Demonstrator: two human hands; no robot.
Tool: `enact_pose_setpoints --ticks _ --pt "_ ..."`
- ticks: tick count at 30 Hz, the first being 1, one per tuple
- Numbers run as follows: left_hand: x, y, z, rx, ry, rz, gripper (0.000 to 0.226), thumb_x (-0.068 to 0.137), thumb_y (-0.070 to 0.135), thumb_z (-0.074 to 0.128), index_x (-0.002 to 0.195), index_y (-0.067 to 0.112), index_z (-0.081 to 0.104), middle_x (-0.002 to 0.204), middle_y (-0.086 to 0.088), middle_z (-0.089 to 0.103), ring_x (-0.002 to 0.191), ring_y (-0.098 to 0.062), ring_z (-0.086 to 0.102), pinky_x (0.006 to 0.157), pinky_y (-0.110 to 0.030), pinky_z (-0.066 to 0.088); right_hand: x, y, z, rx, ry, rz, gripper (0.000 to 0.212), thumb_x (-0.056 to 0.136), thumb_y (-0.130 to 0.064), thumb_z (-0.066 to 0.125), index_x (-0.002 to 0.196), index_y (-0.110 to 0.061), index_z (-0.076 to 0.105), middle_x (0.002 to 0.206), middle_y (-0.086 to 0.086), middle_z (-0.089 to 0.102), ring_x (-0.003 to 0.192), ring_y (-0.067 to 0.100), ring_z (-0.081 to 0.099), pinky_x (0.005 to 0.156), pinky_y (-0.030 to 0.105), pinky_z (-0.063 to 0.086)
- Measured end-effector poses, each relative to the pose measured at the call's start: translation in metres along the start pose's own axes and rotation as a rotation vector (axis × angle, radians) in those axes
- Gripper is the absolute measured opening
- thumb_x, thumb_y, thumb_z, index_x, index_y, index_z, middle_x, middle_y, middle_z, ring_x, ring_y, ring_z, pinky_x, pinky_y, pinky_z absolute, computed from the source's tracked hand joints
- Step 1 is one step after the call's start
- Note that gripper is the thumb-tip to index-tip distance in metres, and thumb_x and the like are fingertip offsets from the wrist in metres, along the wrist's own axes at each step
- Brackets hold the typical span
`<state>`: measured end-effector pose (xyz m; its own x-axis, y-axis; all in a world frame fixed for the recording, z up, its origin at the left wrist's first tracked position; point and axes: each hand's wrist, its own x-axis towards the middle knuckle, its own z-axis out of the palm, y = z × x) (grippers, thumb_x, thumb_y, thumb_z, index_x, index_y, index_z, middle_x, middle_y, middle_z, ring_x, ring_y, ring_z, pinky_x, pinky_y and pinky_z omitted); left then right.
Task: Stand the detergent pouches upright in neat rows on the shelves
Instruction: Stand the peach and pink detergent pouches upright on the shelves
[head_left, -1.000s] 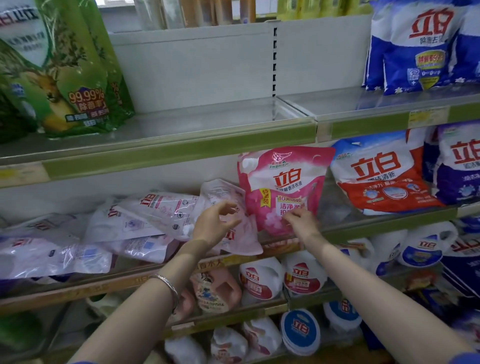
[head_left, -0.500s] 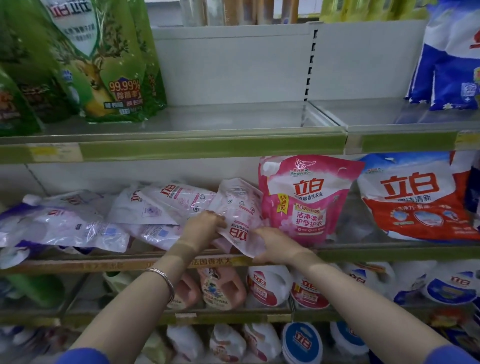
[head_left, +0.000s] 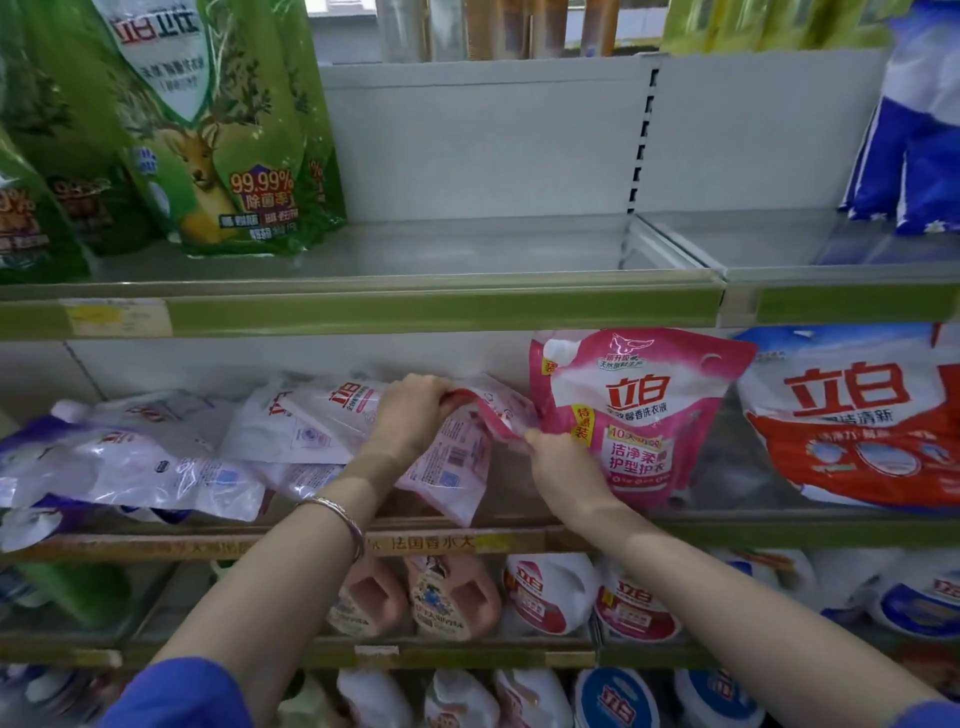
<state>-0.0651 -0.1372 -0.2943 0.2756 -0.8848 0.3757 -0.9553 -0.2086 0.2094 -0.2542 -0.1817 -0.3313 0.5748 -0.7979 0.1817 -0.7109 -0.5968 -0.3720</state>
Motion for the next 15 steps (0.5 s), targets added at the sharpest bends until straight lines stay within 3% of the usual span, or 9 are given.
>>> enact_pose_setpoints --ticks 3,5,7,11,13,15 --pt "0.011 -0.006 -0.010 -0.012 0.034 0.000 0.039 0.090 0.050 0.047 0.103 0.024 0.073 0.094 -0.005 0.074 0.085 -0.027 0.067 0.063 -0.031 0.042 0.010 -0.014 -0.004 0.085 0.106 0.034 0.031 0.097 -0.005 0.033 0.116 -0.009 0.057 0.101 0.016 0.069 0.092 0.032 0.067 0.072 0.037 0.055" --pt "0.018 -0.014 -0.017 -0.080 0.039 -0.036 0.039 0.091 0.049 0.048 0.099 0.022 0.073 0.089 -0.003 0.074 0.080 -0.023 0.066 0.060 -0.028 0.035 0.018 -0.026 -0.008 0.090 0.143 0.038 0.025 0.097 -0.005 0.033 0.103 -0.008 0.057 0.091 0.015 0.068 0.085 0.032 0.065 0.067 0.037 0.052" --pt "0.024 -0.024 -0.021 -0.155 0.072 -0.076 0.041 0.090 0.053 0.047 0.092 0.021 0.074 0.081 0.000 0.073 0.074 -0.021 0.068 0.058 -0.030 0.041 0.027 -0.037 -0.014 0.056 0.186 0.028 0.021 0.098 -0.008 0.032 0.094 -0.009 0.052 0.079 0.009 0.059 0.072 0.027 0.057 0.060 0.034 0.043" --pt "0.030 -0.038 -0.022 -0.279 0.110 -0.125 0.040 0.088 0.057 0.046 0.098 0.029 0.073 0.087 0.004 0.076 0.069 -0.018 0.070 0.068 -0.035 0.054 0.049 -0.052 -0.019 0.068 0.270 0.058 0.021 0.097 -0.004 0.031 0.089 -0.007 0.049 0.081 0.012 0.060 0.072 0.028 0.056 0.057 0.033 0.040" --pt "0.035 -0.038 -0.022 -0.328 0.124 -0.148 0.038 0.088 0.054 0.049 0.092 0.025 0.073 0.083 0.005 0.074 0.065 -0.018 0.068 0.066 -0.032 0.052 0.061 -0.054 -0.017 0.079 0.269 0.089 0.019 0.097 -0.003 0.031 0.085 -0.010 0.045 0.080 0.010 0.055 0.071 0.027 0.053 0.058 0.032 0.036" --pt "0.042 -0.036 -0.022 -0.421 0.147 -0.232 0.030 0.089 0.045 0.055 0.080 0.020 0.070 0.070 0.007 0.066 0.062 -0.014 0.059 0.058 -0.025 0.043 0.074 -0.056 -0.013 0.130 0.260 0.110 0.017 0.096 -0.004 0.032 0.088 -0.008 0.046 0.089 0.014 0.057 0.080 0.031 0.056 0.063 0.037 0.042"
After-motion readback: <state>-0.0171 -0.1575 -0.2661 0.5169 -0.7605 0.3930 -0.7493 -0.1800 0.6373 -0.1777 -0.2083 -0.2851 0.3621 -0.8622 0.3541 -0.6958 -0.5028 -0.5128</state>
